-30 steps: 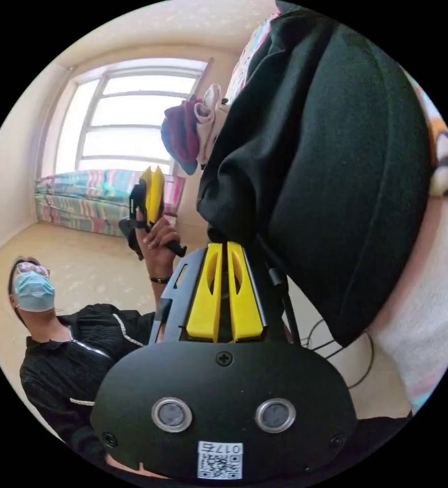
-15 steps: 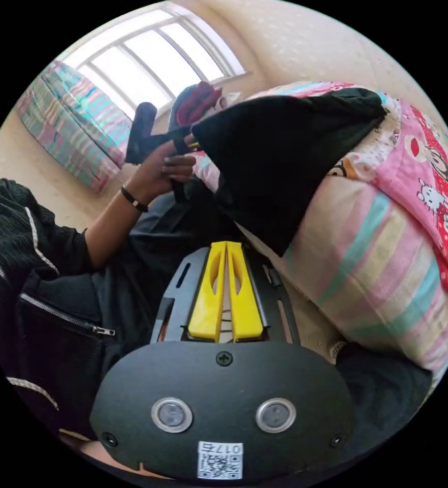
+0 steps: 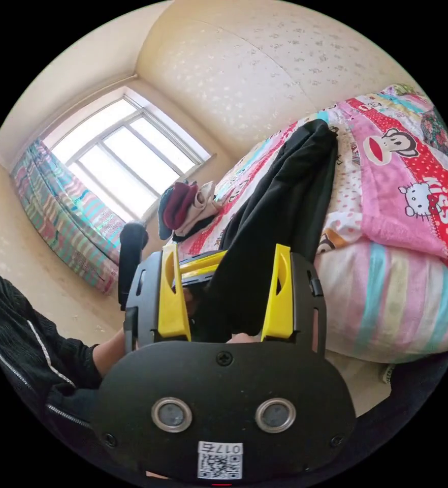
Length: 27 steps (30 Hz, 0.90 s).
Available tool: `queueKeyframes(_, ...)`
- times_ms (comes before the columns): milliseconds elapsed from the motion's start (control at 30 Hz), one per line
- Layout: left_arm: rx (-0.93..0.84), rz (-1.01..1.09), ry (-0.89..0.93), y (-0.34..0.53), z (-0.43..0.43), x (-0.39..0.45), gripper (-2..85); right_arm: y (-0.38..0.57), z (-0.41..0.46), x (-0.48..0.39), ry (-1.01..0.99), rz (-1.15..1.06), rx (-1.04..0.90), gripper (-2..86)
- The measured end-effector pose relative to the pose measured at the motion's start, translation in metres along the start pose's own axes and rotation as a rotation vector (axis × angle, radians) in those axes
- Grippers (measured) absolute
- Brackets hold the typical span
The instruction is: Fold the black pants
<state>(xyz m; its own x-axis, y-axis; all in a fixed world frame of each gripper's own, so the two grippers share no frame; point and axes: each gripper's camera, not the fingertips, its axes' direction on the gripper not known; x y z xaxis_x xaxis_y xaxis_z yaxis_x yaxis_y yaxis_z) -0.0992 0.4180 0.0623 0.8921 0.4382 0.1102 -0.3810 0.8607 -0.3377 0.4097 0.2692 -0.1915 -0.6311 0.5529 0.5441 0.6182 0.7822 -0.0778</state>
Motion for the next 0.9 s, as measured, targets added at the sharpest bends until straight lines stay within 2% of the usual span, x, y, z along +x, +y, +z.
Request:
queueKeyframes(67, 0.010, 0.020, -0.080, 0.001, -0.001, 0.014, 7.1, 0.015, -0.005, 0.001, 0.012, -0.036, 0.055, 21.0)
queueKeyframes(133, 0.029, 0.014, -0.063, 0.002, -0.001, 0.014, 6.7, 0.019, -0.013, 0.011, -0.008, -0.017, 0.071, 14.8)
queueKeyframes(200, 0.037, 0.006, -0.024, 0.002, -0.001, 0.010, 6.2, 0.019, -0.027, 0.022, -0.146, -0.051, 0.113, 5.0)
queueKeyframes(267, 0.026, -0.006, 0.035, -0.002, -0.001, 0.001, 5.4, 0.017, -0.029, 0.026, -0.142, -0.068, 0.100, 4.0)
queueKeyframes(367, -0.008, -0.029, 0.104, -0.009, -0.002, -0.012, 3.9, 0.012, -0.013, 0.030, -0.124, -0.059, -0.060, 4.1)
queueKeyframes(500, -0.021, -0.045, 0.141, -0.017, -0.009, -0.021, 2.6, 0.025, -0.027, 0.013, -0.105, -0.120, 0.128, 9.1)
queueKeyframes(600, 0.039, -0.064, 0.131, -0.017, -0.027, -0.026, 1.9, 0.028, -0.022, -0.006, 0.035, -0.201, 0.147, 15.3)
queueKeyframes(667, 0.055, -0.083, 0.099, -0.018, -0.036, -0.031, 1.5, 0.028, -0.020, -0.017, 0.001, -0.280, 0.140, 16.5)
queueKeyframes(767, 0.018, -0.064, 0.134, -0.026, -0.041, -0.041, 1.2, 0.034, -0.014, -0.026, -0.150, -0.386, 0.132, 12.1)
queueKeyframes(833, 0.048, -0.094, 0.178, -0.027, -0.049, -0.054, 1.2, 0.032, 0.002, -0.026, -0.095, -0.363, 0.030, 7.9)
queueKeyframes(900, 0.059, -0.126, 0.211, -0.027, -0.056, -0.068, 1.1, 0.029, 0.022, -0.028, 0.069, -0.353, -0.108, 5.7)
